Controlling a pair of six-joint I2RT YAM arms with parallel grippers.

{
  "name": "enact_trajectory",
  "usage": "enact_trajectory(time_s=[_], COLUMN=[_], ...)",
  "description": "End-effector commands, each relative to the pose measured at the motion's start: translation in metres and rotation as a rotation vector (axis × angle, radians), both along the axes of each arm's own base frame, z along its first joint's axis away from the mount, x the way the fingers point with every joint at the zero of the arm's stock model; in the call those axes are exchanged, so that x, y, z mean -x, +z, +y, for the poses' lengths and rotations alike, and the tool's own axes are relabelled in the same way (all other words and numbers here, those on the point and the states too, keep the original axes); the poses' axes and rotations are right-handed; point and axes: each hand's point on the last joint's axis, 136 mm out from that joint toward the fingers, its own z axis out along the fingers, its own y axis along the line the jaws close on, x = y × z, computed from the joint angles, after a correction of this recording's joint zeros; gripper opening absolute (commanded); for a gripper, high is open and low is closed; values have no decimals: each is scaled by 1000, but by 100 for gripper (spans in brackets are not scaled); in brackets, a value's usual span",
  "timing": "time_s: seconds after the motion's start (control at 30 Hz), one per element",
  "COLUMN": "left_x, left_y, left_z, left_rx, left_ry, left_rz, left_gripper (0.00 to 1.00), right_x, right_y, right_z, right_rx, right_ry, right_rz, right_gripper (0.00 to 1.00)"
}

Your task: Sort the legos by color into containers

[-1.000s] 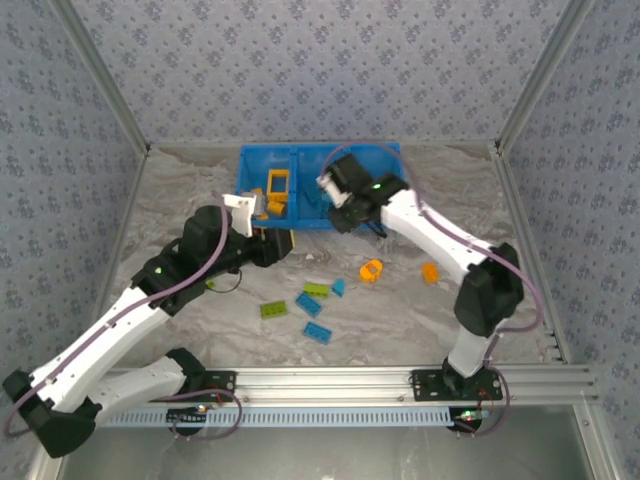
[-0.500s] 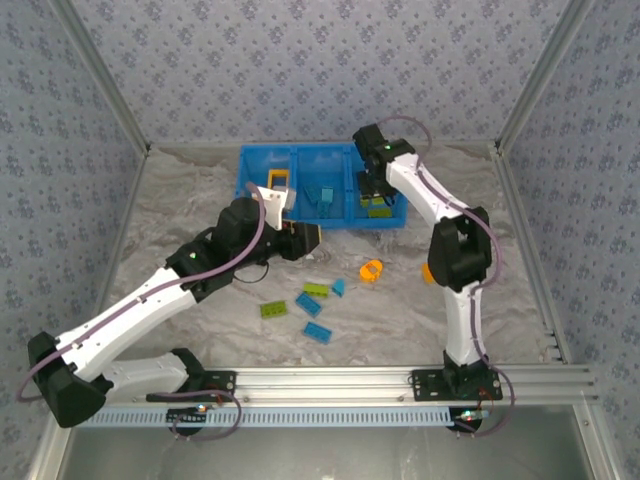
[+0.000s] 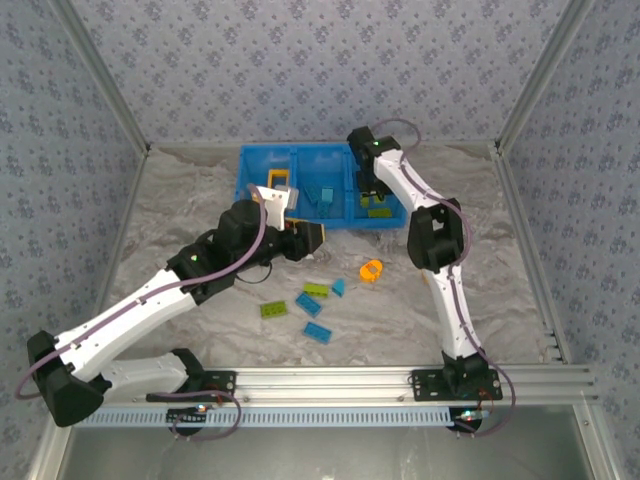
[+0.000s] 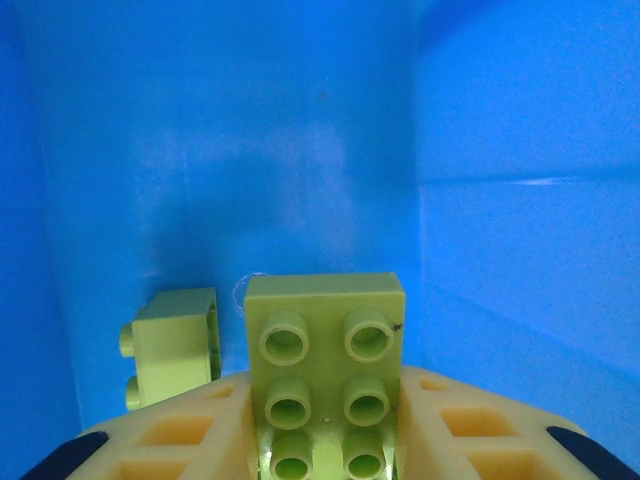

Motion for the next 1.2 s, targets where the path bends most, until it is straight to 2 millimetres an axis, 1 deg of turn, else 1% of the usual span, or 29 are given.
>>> enact_trajectory(time_s=[0.0,0.17,0.23,0.33,0.4,0.53,0.7,0.8,0.87,0.9,0.97,1.0,1.03,1.07,1.13,1.17], left_x=[0,0,0,-1,0,-2,-4,-5,-6,-7,-7,-7,-7,-7,-6,-6], left_y=[38,42,42,39,35,24,-5,-20,-27,-31,-41,-47,-53,-59,-71,-77], left_z=[-1,-4,-5,-5,-5,-5,-10,-15,-20,-22,-29,-33,-38,-43,-55,-60], left_rx=[75,67,63,53,45,12,-65,-102,-123,-134,-163,-184,-203,-220,-255,-272], left_ry=[10,1,-2,0,0,12,0,-14,-28,-36,-62,-76,-94,-110,-149,-166], left_rz=[-85,-89,-89,-80,-72,-49,8,27,34,39,50,52,54,55,57,57], left_gripper=[48,48,48,48,48,48,48,48,47,47,47,47,47,47,47,47], right_x=[1,-2,-2,0,1,0,6,19,37,50,81,102,124,145,196,218], right_y=[-6,-19,-21,-14,-2,43,128,182,211,225,249,256,263,266,262,261], right_z=[-10,-5,-3,-3,-1,5,3,-3,-5,-6,-5,-5,-4,-3,-8,-9], right_rx=[41,27,23,20,18,3,-20,-55,-86,-108,-168,-207,-266,-321,-407,-442], right_ry=[-47,-43,-42,-46,-42,-33,-49,-62,-51,-44,-12,11,32,59,105,134], right_rz=[10,21,30,23,1,-91,-266,-378,-440,-471,-535,-566,-596,-616,-641,-654], right_gripper=[40,44,47,53,54,54,54,54,53,53,52,52,53,53,53,54])
